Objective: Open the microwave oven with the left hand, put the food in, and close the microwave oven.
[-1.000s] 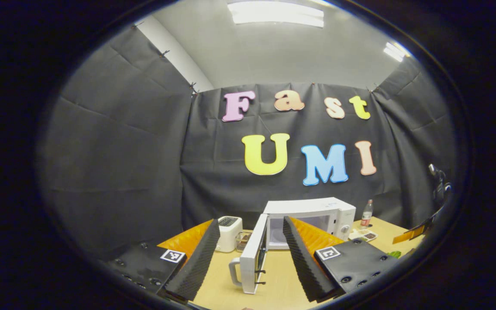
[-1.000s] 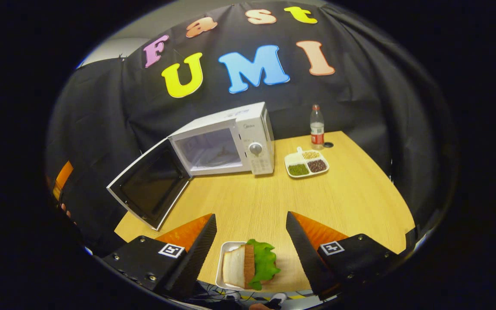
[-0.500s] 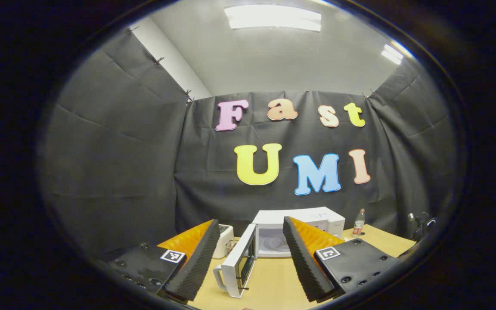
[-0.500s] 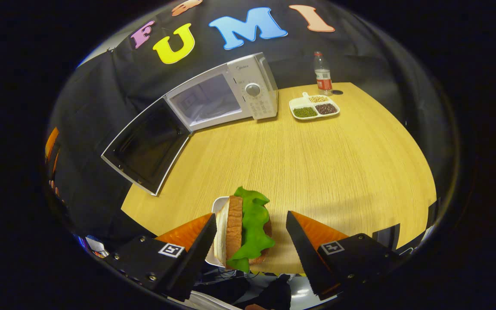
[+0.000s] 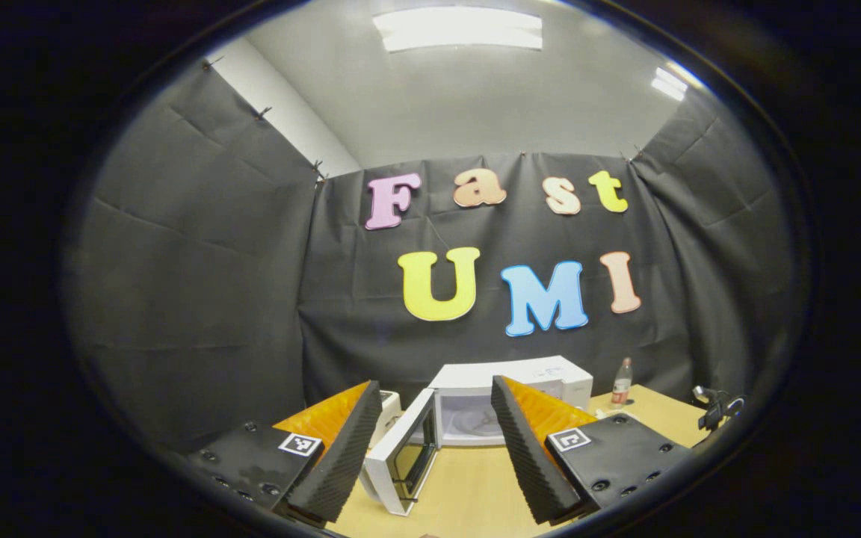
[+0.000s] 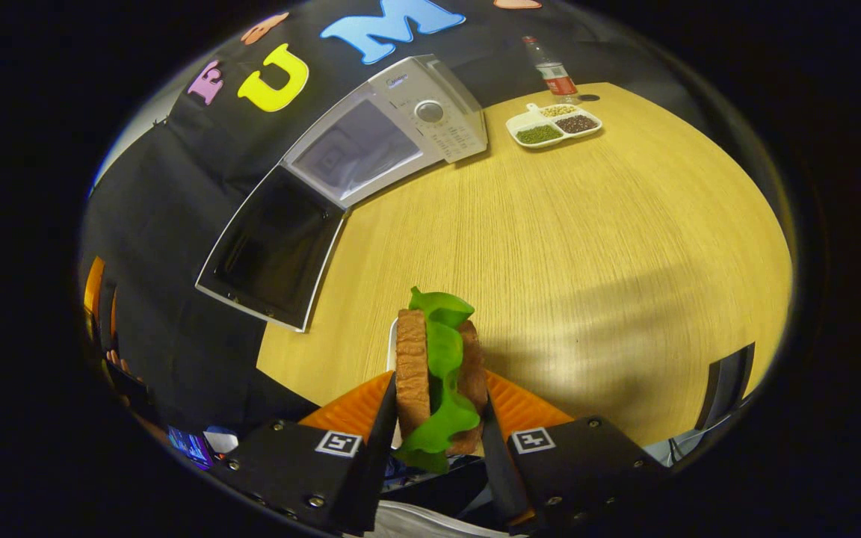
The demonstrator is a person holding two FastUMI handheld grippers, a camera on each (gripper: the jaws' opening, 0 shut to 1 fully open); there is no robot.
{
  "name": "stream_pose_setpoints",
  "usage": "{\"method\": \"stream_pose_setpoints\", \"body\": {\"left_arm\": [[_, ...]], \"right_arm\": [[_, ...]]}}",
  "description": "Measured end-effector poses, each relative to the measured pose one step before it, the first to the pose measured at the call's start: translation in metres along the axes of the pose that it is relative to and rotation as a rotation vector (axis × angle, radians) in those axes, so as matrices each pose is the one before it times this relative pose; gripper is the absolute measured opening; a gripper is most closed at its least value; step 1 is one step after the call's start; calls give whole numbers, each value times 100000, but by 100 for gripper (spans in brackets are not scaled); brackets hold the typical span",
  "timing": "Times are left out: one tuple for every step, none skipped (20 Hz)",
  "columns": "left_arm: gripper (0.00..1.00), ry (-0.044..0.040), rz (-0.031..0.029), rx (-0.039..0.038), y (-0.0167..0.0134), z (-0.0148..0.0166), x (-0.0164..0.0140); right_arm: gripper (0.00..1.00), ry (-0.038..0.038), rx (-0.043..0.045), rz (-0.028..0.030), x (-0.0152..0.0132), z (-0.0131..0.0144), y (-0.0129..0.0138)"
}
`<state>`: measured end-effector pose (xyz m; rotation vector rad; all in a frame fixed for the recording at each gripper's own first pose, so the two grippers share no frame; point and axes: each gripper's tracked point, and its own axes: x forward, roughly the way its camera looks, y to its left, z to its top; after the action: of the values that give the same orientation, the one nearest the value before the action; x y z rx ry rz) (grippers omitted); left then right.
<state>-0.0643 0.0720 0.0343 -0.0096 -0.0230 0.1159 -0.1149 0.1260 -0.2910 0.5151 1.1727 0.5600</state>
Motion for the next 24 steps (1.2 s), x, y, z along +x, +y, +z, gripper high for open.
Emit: {"method": "stream_pose_setpoints", "body": {"left_arm": [[98,93,573,-265,-125,65,43],[99,-183,947,-238,-101,-116,93],[98,-66,661,-285,-107,87,-33],[98,184,704,-160,-136,-112,-84],[98,-124,853,-85,7,-83,-105],[99,-84,984,-77,55,-19,-88],[98,92,825,-90,2,-54,-43],[98,-147,834,-301,116,-39,-164],[98,-37,355,-301,-15,42,-36],[98,435,523,-146,124,-190,-98],[98,405,203,120,142,-144,33],[98,172,31,470,159,-186,169],[98,92,-83,428,195,-202,189],[98,105,-250,259,95,-201,233],[98,207,-535,-201,195,-226,410],[99,24,-502,-442,293,-193,462],[95,-66,-363,-645,405,-160,582],[98,-525,-413,-758,457,-54,629],[98,77,-76,-654,559,-18,668],[98,138,-334,-614,618,-241,627],[98,-761,-311,-291,646,276,633],[95,-756,210,56,881,231,615],[95,-248,319,-5,941,139,551],[97,-125,437,-117,748,5,533]], "right_arm": [[36,1634,-2327,490,-161,-412,340],[36,-460,-3326,256,3,143,143],[36,150,-3976,-260,-323,96,127],[36,-52,-3637,-803,-129,130,5],[36,-219,-2982,-315,-257,243,110],[36,-274,-2184,228,-358,385,161],[36,-760,-1554,399,-215,391,164],[36,-724,-684,-185,-230,555,2],[36,-347,-488,-717,-237,360,-1],[36,-950,-842,-454,-276,610,146],[36,-1207,-1012,70,-277,668,347],[36,-1234,-757,433,-247,725,382],[36,-1628,-473,625,-200,812,543],[36,-1604,-333,425,-125,921,483],[36,-1612,-333,45,-18,906,494],[36,-1906,-421,-139,84,1088,517],[36,-2181,-763,179,248,1020,704],[36,-2226,-1015,126,342,1082,638],[36,-2181,-907,-219,451,984,581],[36,-1960,-505,-442,481,977,497],[36,-1897,-376,9,780,779,662],[36,-1496,212,93,776,803,643],[36,-1220,664,-146,783,551,618],[36,-1453,144,145,839,621,614]]}}
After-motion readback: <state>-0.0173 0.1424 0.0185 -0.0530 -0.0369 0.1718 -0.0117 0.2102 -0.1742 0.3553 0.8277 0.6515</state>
